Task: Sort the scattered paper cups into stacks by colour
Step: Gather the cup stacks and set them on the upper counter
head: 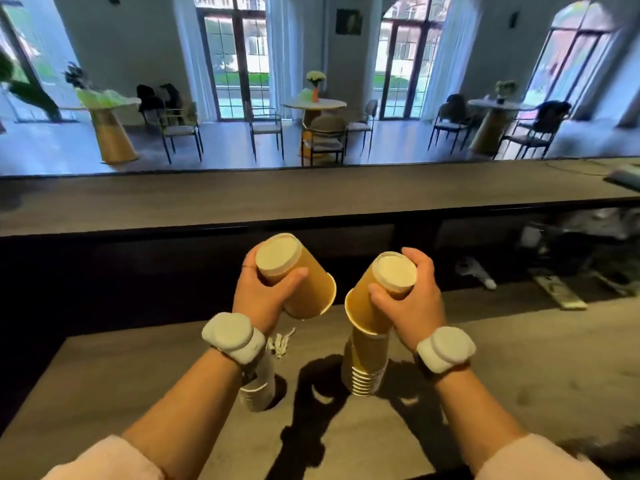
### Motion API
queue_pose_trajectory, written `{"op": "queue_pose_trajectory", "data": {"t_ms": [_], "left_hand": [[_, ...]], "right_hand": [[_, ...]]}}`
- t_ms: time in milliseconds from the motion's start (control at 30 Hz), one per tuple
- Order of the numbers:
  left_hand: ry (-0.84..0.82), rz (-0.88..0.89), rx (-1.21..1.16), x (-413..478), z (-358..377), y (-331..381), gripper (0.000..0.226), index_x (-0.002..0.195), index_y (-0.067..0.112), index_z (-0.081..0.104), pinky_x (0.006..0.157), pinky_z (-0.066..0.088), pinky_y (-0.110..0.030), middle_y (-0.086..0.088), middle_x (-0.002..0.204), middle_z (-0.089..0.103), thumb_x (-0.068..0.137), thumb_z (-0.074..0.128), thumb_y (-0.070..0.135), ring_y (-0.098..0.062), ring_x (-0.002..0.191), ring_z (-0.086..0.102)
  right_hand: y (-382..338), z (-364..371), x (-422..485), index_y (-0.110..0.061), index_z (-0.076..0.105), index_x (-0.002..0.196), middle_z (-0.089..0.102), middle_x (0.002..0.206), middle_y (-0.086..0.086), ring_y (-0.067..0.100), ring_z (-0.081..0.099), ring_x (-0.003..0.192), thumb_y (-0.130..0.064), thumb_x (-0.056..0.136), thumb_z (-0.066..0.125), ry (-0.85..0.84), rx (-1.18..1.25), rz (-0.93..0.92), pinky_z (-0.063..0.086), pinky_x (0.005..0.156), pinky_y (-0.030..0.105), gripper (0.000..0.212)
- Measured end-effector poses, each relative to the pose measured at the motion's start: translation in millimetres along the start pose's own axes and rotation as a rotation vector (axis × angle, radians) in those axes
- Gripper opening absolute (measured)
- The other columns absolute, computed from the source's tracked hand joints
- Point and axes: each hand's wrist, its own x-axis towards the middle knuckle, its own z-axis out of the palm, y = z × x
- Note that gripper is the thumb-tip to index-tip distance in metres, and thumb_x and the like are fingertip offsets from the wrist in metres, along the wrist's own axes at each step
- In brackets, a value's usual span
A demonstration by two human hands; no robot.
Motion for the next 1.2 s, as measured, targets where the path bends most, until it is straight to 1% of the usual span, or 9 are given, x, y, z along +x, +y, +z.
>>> {"op": "queue_pose_trajectory", "data": {"t_ms": [333, 467, 533, 600, 733, 833, 967, 1100, 1200], "left_hand": [[-0.074, 0.036, 0.142, 5.4, 87.9, -15.5, 0.068, 0.113, 0.053, 0.039, 0.082, 0.045, -0.021, 0.028, 0.11, 0.05, 0.064, 0.08, 0.031, 0.001, 0.104, 0.051], [-0.181, -0.016, 0.279, 5.6, 117.1, -45.5, 0.066, 0.108, 0.049, 0.042, 0.072, 0.044, -0.004, 0.026, 0.108, 0.052, 0.063, 0.081, 0.022, 0.004, 0.102, 0.053], [-0.197, -0.056, 0.305, 4.9, 125.0, -58.5, 0.066, 0.116, 0.037, 0.044, 0.081, 0.044, -0.009, 0.016, 0.11, 0.055, 0.064, 0.08, 0.018, -0.003, 0.104, 0.054], [-0.224, -0.093, 0.337, 8.8, 133.8, -67.6, 0.068, 0.123, 0.028, 0.043, 0.086, 0.045, -0.019, 0.009, 0.114, 0.056, 0.065, 0.078, 0.019, -0.007, 0.106, 0.054], [-0.274, -0.103, 0.345, 20.0, 148.9, -78.5, 0.066, 0.119, 0.028, 0.043, 0.076, 0.04, -0.007, 0.018, 0.105, 0.053, 0.065, 0.079, 0.016, 0.007, 0.096, 0.051], [-0.318, -0.12, 0.393, 26.4, 159.4, -92.2, 0.064, 0.114, 0.03, 0.042, 0.07, 0.036, -0.002, 0.02, 0.098, 0.05, 0.064, 0.078, 0.013, 0.0, 0.093, 0.052], [-0.356, -0.175, 0.371, 27.7, 163.8, -114.8, 0.069, 0.117, 0.034, 0.037, 0.078, 0.038, -0.008, 0.023, 0.101, 0.047, 0.066, 0.077, 0.011, -0.008, 0.103, 0.049], [-0.455, -0.288, 0.418, 30.0, 145.1, -125.3, 0.098, 0.142, 0.028, 0.018, 0.101, 0.033, -0.028, 0.006, 0.14, 0.041, 0.066, 0.08, 0.021, -0.02, 0.133, 0.036], [-0.397, -0.402, 0.496, 14.4, 117.9, -127.5, 0.096, 0.145, 0.029, 0.015, 0.106, 0.034, -0.036, -0.003, 0.15, 0.033, 0.07, 0.075, 0.035, -0.023, 0.136, 0.034]], "right_hand": [[109.9, 27.2, 7.4, -0.033, 0.036, 0.13, 0.059, 0.123, -0.001, 0.022, 0.057, 0.114, -0.029, 0.066, 0.079, -0.368, -0.136, 0.183, 0.053, 0.092, 0.041, 0.077], [129.0, 33.5, 7.5, -0.026, 0.045, 0.124, 0.059, 0.116, -0.003, 0.012, 0.056, 0.106, -0.033, 0.058, 0.083, -0.347, 0.115, 0.269, 0.046, 0.086, 0.024, 0.077], [130.5, 29.7, 6.1, -0.027, 0.045, 0.124, 0.059, 0.117, -0.006, 0.008, 0.056, 0.105, -0.027, 0.061, 0.086, -0.377, 0.127, 0.256, 0.044, 0.084, 0.02, 0.075], [138.1, 23.5, 9.7, -0.028, 0.043, 0.123, 0.059, 0.117, -0.005, 0.012, 0.057, 0.107, -0.026, 0.063, 0.085, -0.355, 0.132, 0.252, 0.049, 0.088, 0.028, 0.074], [157.2, 13.9, 19.7, -0.022, 0.045, 0.129, 0.06, 0.12, -0.002, 0.014, 0.058, 0.11, -0.027, 0.063, 0.085, -0.303, 0.089, 0.28, 0.05, 0.095, 0.037, 0.077], [178.3, 9.6, 20.0, -0.025, 0.042, 0.13, 0.057, 0.124, 0.002, 0.021, 0.057, 0.113, -0.017, 0.06, 0.077, -0.375, -0.058, 0.355, 0.051, 0.093, 0.041, 0.079], [203.2, 15.4, -2.8, -0.021, 0.051, 0.1, 0.057, 0.1, 0.001, 0.024, 0.059, 0.097, -0.036, 0.061, 0.072, -0.365, -0.322, 0.523, 0.045, 0.074, 0.027, 0.047], [191.7, 36.7, -22.4, -0.024, 0.049, 0.058, 0.054, 0.062, -0.009, 0.018, 0.058, 0.071, -0.038, 0.067, 0.058, -0.567, -0.349, 0.586, 0.046, 0.067, 0.027, 0.019], [173.7, 60.4, -27.0, -0.018, 0.059, 0.07, 0.065, 0.076, 0.001, 0.022, 0.063, 0.079, -0.038, 0.074, 0.059, -0.673, -0.274, 0.527, 0.05, 0.073, 0.032, 0.02]]}}
